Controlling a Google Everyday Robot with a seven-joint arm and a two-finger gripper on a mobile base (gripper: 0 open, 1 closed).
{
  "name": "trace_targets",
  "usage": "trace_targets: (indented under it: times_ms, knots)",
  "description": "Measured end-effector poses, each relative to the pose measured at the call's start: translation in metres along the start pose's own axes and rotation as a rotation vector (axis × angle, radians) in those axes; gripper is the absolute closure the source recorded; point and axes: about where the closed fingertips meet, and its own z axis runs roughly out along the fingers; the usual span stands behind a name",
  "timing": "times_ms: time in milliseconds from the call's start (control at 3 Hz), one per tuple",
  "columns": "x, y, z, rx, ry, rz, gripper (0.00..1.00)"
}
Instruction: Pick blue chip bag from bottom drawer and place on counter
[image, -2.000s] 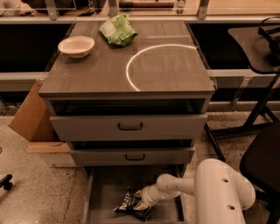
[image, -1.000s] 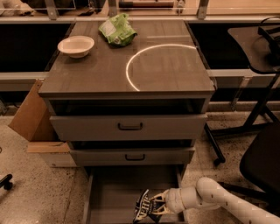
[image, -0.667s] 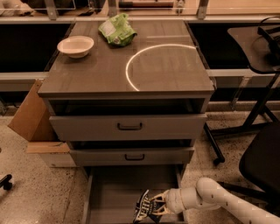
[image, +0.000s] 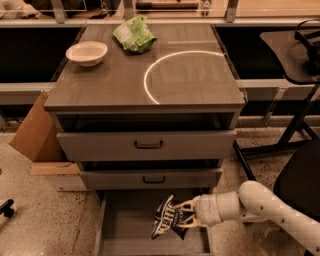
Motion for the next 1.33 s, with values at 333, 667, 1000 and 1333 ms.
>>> trace_targets:
  times_ms: [333,667,1000,1333]
  knots:
    - [-0.09,-0.043,-0.04,0.019,-0.004,-0.1,1.0]
    - [-0.09,-0.044,-0.04,0.019,-0.004,-0.1,1.0]
    - [-0.141,-0.09,-0.086,0.119,-0.046,-0.135,1.0]
    - [-0.191,-0.14,-0.137,0.201,-0.048,-0.184,1.0]
